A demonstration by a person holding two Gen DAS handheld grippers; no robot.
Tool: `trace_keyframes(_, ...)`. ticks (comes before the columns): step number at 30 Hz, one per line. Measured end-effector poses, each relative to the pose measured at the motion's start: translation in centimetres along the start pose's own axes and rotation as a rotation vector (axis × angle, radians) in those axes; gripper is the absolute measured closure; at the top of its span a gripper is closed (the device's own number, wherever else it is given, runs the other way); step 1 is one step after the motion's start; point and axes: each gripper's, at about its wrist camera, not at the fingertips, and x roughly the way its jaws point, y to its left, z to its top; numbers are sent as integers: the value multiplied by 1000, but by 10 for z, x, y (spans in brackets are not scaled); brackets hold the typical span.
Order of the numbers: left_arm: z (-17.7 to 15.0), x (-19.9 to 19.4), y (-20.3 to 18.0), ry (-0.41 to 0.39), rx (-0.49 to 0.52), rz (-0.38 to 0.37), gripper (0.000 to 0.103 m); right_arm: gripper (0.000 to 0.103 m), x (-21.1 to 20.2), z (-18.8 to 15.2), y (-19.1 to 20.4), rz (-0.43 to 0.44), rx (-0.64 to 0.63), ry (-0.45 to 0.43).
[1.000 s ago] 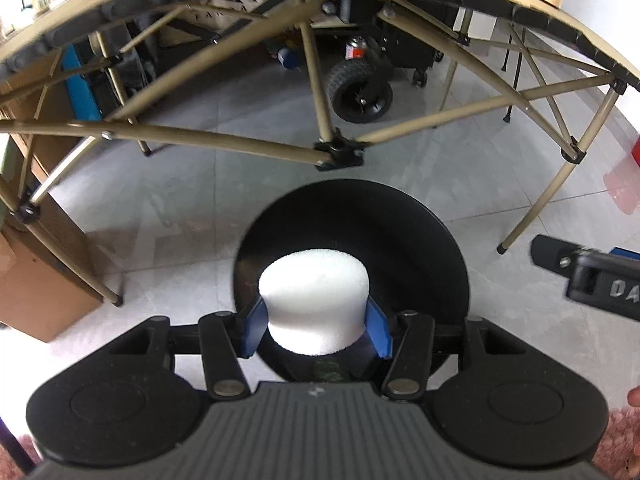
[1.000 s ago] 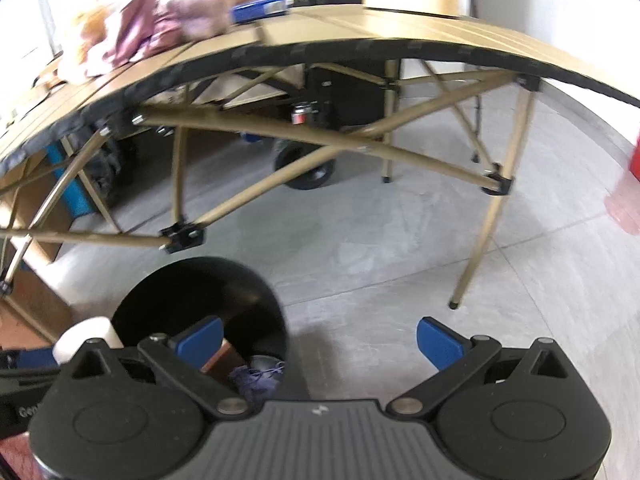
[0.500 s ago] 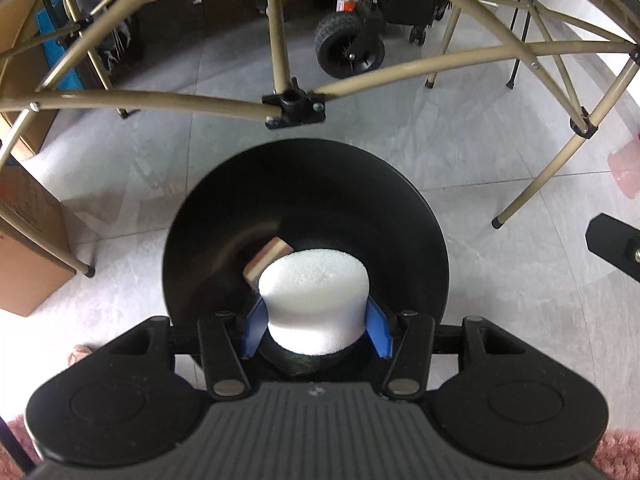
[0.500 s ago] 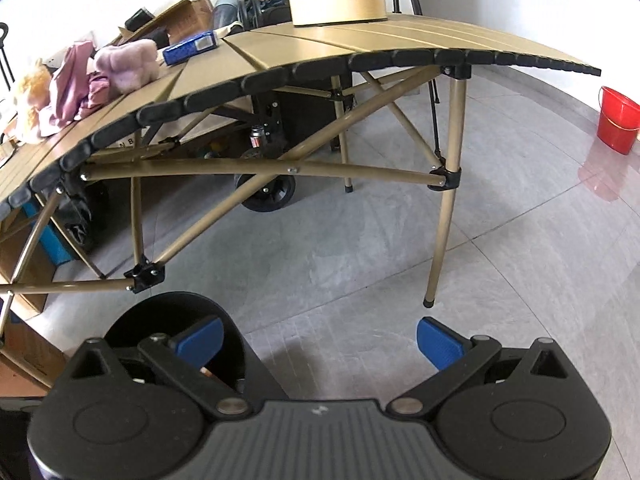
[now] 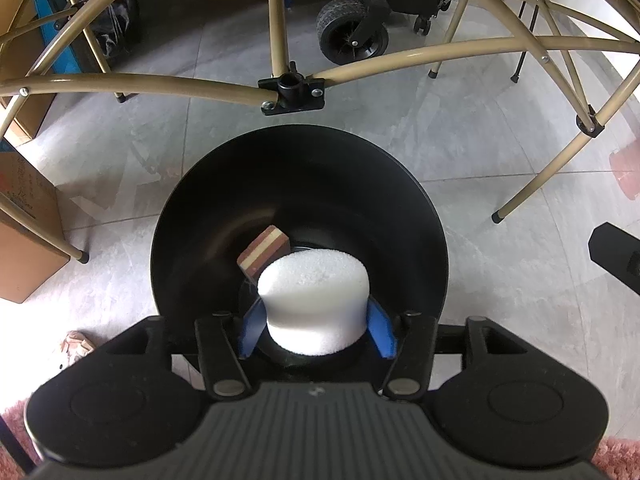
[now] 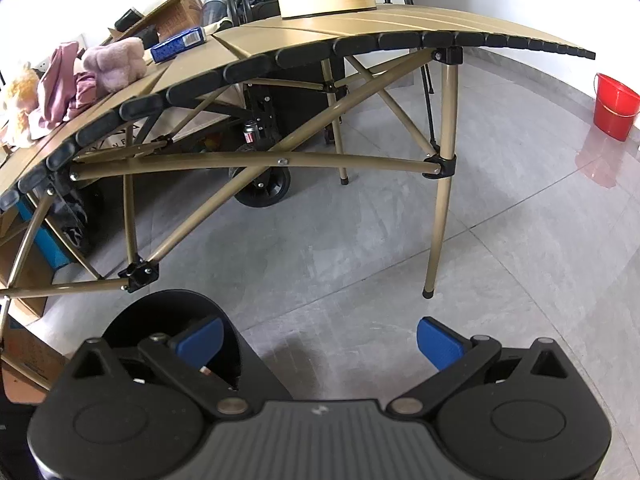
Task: Collect trash
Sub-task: 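Lower the left tool into the bin and open it to drop the foam cylinder, then raise both open tools from the bin back toward the table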
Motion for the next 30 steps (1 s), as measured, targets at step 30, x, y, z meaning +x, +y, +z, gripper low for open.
trace_keyframes(30, -3, -11, 1, -64, 37, 55, 0, 0, -4, 0, 2, 19, 12, -14)
